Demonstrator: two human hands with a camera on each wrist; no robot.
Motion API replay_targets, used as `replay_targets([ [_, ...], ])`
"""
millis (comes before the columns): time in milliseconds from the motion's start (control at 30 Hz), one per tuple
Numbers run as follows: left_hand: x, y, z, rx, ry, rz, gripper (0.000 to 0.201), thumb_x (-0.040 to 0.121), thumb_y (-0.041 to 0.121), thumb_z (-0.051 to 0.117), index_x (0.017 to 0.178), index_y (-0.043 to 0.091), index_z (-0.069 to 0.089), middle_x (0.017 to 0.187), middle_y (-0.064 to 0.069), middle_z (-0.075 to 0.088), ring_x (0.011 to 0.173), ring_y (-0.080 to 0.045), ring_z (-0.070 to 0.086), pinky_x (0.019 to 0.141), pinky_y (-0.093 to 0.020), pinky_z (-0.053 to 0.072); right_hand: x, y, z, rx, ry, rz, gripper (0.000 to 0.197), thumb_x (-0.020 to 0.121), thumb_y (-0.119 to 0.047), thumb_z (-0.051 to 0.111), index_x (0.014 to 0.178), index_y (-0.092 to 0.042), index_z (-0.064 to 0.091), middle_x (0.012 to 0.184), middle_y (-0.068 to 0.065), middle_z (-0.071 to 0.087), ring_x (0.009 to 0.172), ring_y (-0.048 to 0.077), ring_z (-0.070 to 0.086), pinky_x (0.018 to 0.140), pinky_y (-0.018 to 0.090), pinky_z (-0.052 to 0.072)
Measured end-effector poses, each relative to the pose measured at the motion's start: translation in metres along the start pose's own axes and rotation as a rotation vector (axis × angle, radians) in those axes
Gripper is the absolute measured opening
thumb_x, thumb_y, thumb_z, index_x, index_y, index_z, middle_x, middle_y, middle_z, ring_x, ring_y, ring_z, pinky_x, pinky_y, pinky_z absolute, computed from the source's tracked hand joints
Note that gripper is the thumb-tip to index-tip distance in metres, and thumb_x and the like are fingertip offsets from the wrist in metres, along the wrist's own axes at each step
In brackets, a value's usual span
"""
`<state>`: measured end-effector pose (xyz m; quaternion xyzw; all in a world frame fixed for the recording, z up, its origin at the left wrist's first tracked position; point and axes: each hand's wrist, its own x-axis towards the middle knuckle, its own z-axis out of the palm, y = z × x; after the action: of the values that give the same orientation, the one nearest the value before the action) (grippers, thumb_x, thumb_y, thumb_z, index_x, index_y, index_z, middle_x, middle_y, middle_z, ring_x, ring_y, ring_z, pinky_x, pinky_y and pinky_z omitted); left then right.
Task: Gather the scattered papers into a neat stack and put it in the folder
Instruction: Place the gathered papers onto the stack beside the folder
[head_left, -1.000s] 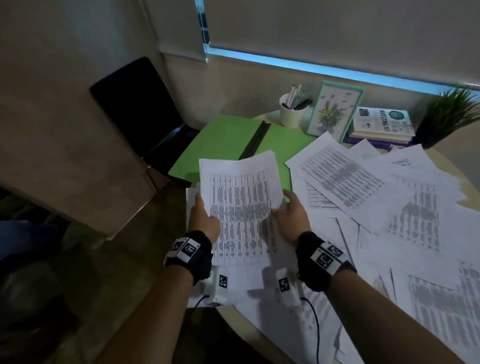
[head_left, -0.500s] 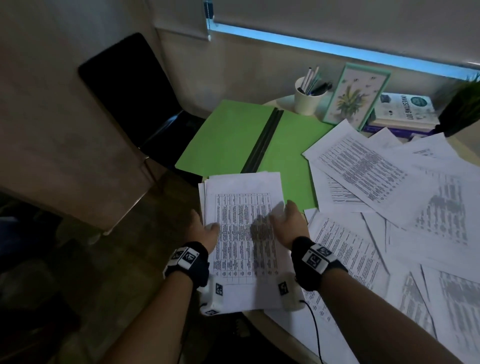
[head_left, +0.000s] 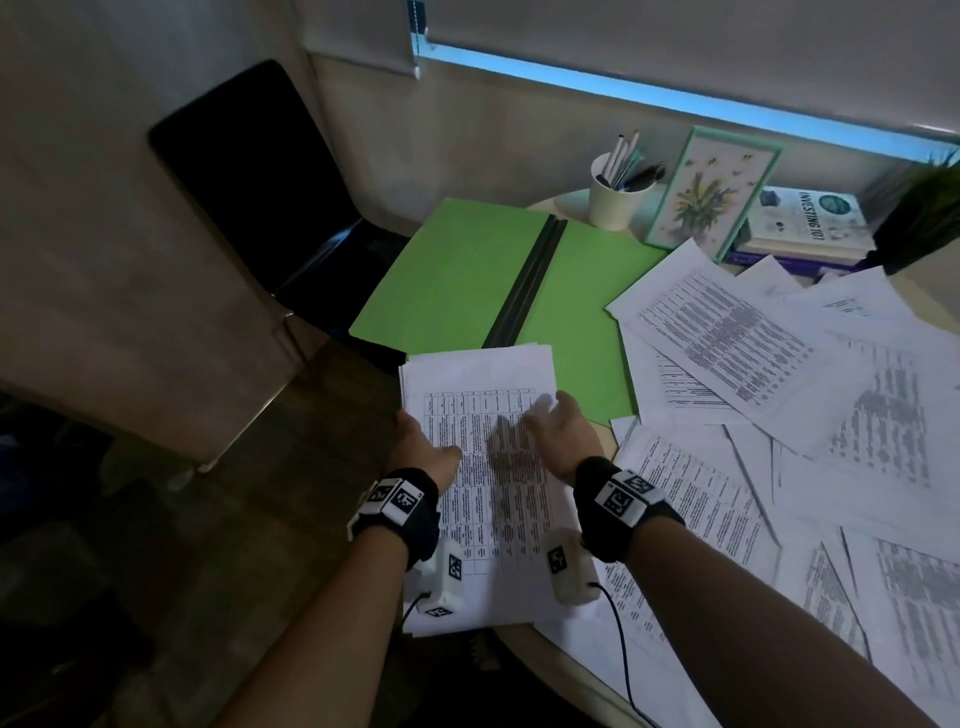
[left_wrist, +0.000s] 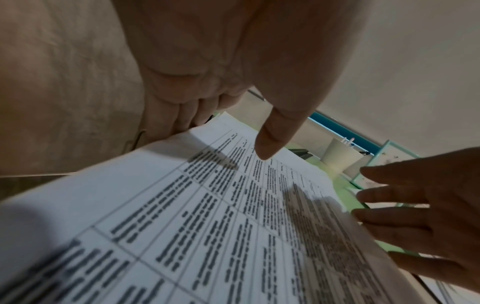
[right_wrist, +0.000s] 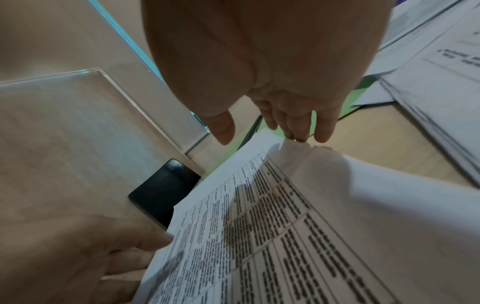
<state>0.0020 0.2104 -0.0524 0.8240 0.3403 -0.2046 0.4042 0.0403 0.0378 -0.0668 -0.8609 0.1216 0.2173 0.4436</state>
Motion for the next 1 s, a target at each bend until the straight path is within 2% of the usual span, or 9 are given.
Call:
replay_targets([
  [67,-0.002,0.004,0.000,-0.002,0.023,-0.011,0.089,0.094,0.022,0.055,0.153,0.020,-0.011,0.158,-0.012,0.021,0.123,-0.033,0.052,0.077,-0.028,0.040,-0.003,0.001,-0.006,0.004,0.010,-0.017,0.064,0.100,-0.046,0.039,0.151,-0.012,0.022,0.147,0.018,0.045,0.126,0.033,0.051,0.094,0.033,0.042],
  [133,-0.004,0.010,0.002,0.002,0.091,0.007,0.090,0.092,0.023,0.058,0.154,0.021,-0.008,0.160,-0.011,0.016,0.135,-0.034,0.040,0.094,-0.033,0.043,-0.006,0.005,-0.018,0.018,0.035,-0.029,0.061,0.100,-0.047,0.039,0.149,-0.014,0.028,0.145,0.015,0.048,0.124,0.031,0.053,0.090,0.029,0.040],
  [233,-0.016,0.028,0.015,0.043,0.145,0.112,0.088,0.091,0.024,0.059,0.154,0.019,-0.002,0.162,-0.006,0.010,0.145,-0.032,0.022,0.113,-0.046,0.031,-0.013,0.016,-0.042,0.070,0.040,-0.039,0.055,0.099,-0.040,0.050,0.145,-0.013,0.038,0.145,0.011,0.048,0.127,0.027,0.051,0.098,0.029,0.039],
  [367,-0.043,0.073,0.049,-0.012,0.113,0.282,0.083,0.091,0.021,0.056,0.155,0.020,0.003,0.160,-0.005,0.018,0.143,-0.028,0.028,0.114,-0.043,0.031,-0.022,0.034,-0.090,0.168,0.103,-0.038,0.050,0.092,-0.028,0.061,0.138,-0.015,0.047,0.134,0.007,0.060,0.118,0.020,0.058,0.100,0.032,0.045],
  [567,-0.078,0.135,0.116,-0.076,-0.070,0.369,0.073,0.092,0.019,0.057,0.153,0.022,0.016,0.143,0.000,0.049,0.124,-0.024,0.051,0.102,-0.036,0.043,-0.045,0.099,-0.188,0.268,0.203,-0.005,0.037,0.091,-0.024,0.062,0.127,-0.023,0.054,0.116,-0.002,0.067,0.100,0.011,0.064,0.066,0.017,0.047],
  [700,-0.091,0.158,0.171,0.085,-0.188,0.460,0.058,0.095,0.020,0.054,0.148,0.019,0.031,0.141,-0.004,0.049,0.123,-0.025,0.052,0.093,-0.029,0.043,-0.051,0.165,-0.258,0.226,0.348,0.110,0.035,0.090,-0.024,0.065,0.123,-0.019,0.057,0.116,0.002,0.068,0.101,0.018,0.064,0.074,0.025,0.048],
  [800,-0.090,0.174,0.216,0.172,-0.316,0.473,0.059,0.096,0.025,0.055,0.149,0.018,0.030,0.141,-0.007,0.049,0.122,-0.024,0.052,0.088,-0.027,0.043,-0.046,0.206,-0.299,0.290,0.490,0.238,0.044,0.091,-0.028,0.065,0.130,-0.013,0.050,0.124,0.007,0.064,0.107,0.026,0.061,0.081,0.029,0.045],
  [900,-0.084,0.201,0.257,0.349,-0.158,0.537,0.061,0.096,0.029,0.051,0.150,0.015,0.026,0.150,-0.011,0.037,0.133,-0.030,0.041,0.103,-0.035,0.040,-0.033,0.229,-0.323,0.223,0.555,0.280,0.052,0.091,-0.031,0.064,0.135,-0.011,0.045,0.134,0.011,0.057,0.116,0.027,0.057,0.089,0.030,0.043],
  [1000,-0.080,0.224,0.296,0.690,-0.096,0.828,0.064,0.098,0.031,0.046,0.153,0.019,0.015,0.161,-0.009,0.007,0.147,-0.030,0.013,0.117,-0.046,0.022,-0.019,0.242,-0.324,-0.057,0.507,0.300,0.062,0.089,-0.043,0.061,0.140,-0.015,0.040,0.145,0.009,0.043,0.129,0.028,0.046,0.102,0.044,0.043],
])
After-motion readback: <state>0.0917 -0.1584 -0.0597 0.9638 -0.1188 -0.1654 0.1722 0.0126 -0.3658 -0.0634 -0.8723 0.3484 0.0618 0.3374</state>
